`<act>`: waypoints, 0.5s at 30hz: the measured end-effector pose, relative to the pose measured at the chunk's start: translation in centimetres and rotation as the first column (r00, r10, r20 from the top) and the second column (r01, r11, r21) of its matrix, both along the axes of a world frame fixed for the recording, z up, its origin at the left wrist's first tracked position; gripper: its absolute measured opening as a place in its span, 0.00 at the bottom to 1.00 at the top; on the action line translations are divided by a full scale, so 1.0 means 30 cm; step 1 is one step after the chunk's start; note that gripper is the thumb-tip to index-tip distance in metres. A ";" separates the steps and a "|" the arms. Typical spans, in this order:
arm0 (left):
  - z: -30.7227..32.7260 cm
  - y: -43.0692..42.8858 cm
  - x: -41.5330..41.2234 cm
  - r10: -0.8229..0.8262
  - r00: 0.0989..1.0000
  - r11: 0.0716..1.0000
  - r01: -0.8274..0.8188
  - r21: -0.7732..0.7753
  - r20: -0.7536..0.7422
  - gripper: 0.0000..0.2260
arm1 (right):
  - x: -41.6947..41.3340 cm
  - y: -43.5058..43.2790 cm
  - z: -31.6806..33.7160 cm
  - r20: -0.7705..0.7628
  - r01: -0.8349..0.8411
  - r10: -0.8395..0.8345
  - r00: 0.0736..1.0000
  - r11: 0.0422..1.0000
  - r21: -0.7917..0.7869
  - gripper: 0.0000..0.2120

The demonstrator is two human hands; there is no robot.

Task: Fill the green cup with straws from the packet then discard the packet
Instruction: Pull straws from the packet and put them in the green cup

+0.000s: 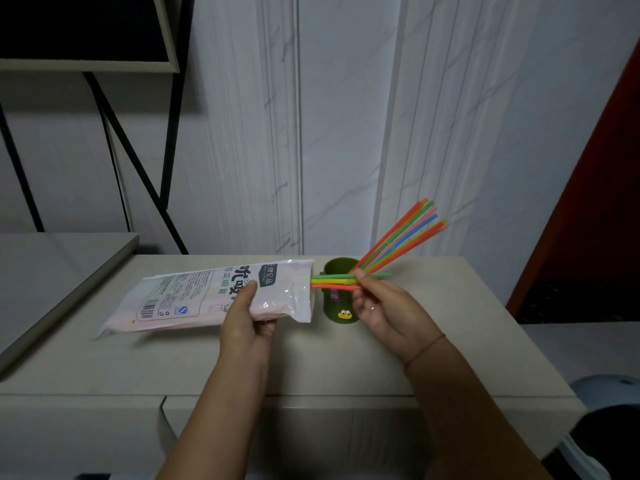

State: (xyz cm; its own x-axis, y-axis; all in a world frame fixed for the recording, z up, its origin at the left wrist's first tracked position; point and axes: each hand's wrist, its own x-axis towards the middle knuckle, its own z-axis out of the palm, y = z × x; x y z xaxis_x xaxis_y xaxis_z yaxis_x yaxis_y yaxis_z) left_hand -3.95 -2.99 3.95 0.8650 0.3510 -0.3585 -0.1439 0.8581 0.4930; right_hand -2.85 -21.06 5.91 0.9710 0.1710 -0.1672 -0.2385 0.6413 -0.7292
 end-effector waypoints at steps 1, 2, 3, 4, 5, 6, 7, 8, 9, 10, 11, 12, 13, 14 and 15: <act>0.000 -0.005 0.000 -0.002 1.000 1.000 0.002 -0.003 -0.005 0.23 | -0.005 0.024 -0.002 -0.014 -0.013 0.014 1.000 0.999 0.053 0.03; 0.000 -0.013 -0.001 -0.007 1.000 1.000 0.007 -0.002 -0.011 0.22 | -0.009 0.048 -0.007 -0.017 -0.017 0.018 1.000 0.996 0.084 0.04; 0.001 -0.023 -0.002 -0.014 1.000 1.000 0.014 0.003 -0.017 0.22 | -0.013 0.069 -0.012 -0.009 -0.010 0.011 1.000 0.996 0.092 0.06; 0.001 -0.034 -0.003 -0.023 1.000 1.000 0.024 0.009 -0.021 0.22 | -0.016 0.085 -0.015 0.010 0.005 -0.006 1.000 0.997 0.082 0.06; 0.001 -0.043 -0.005 -0.032 0.999 0.999 0.033 0.012 -0.023 0.22 | -0.018 0.096 -0.017 0.031 0.028 -0.030 0.999 0.998 0.064 0.06; 0.002 -0.049 -0.006 -0.038 0.999 0.999 0.038 0.009 -0.022 0.23 | -0.019 0.101 -0.015 0.050 0.057 -0.059 0.997 0.997 0.045 0.06; 0.003 -0.050 -0.007 -0.036 0.999 0.999 0.036 0.001 -0.018 0.23 | -0.019 0.099 -0.011 0.065 0.090 -0.092 0.994 0.996 0.024 0.06; 0.004 -0.044 -0.007 -0.027 1.000 1.000 0.027 -0.011 -0.013 0.23 | -0.017 0.089 -0.005 0.079 0.126 -0.125 0.989 0.992 -0.001 0.06; 0.006 -0.034 -0.007 -0.014 1.000 1.000 0.014 -0.025 -0.007 0.24 | -0.013 0.073 0.001 0.092 0.157 -0.154 0.984 0.987 -0.027 0.05; 0.006 -0.020 -0.005 0.003 1.000 0.999 -0.003 -0.040 -0.001 0.25 | -0.009 0.052 0.007 0.100 0.177 -0.171 0.980 0.983 -0.051 0.05; 0.005 -0.004 -0.003 0.020 1.000 0.999 -0.019 -0.049 0.005 0.26 | -0.004 0.028 0.011 0.099 0.182 -0.175 0.980 0.981 -0.073 0.06; 0.004 0.009 -0.002 0.033 0.999 0.998 -0.032 -0.051 0.010 0.26 | -0.001 0.004 0.016 0.087 0.177 -0.169 0.982 0.980 -0.091 0.07; 0.004 0.020 0.000 0.040 0.999 0.998 -0.040 -0.049 0.012 0.26 | 0.001 -0.019 0.018 0.071 0.168 -0.161 0.984 0.980 -0.103 0.06; 0.004 0.026 0.002 0.042 0.999 0.998 -0.041 -0.043 0.011 0.26 | 0.003 -0.037 0.021 0.058 0.162 -0.157 0.986 0.981 -0.102 0.05; 0.003 0.029 0.003 0.038 0.999 0.999 -0.038 -0.036 0.007 0.25 | 0.004 -0.050 0.022 0.053 0.162 -0.158 0.986 0.983 -0.090 0.03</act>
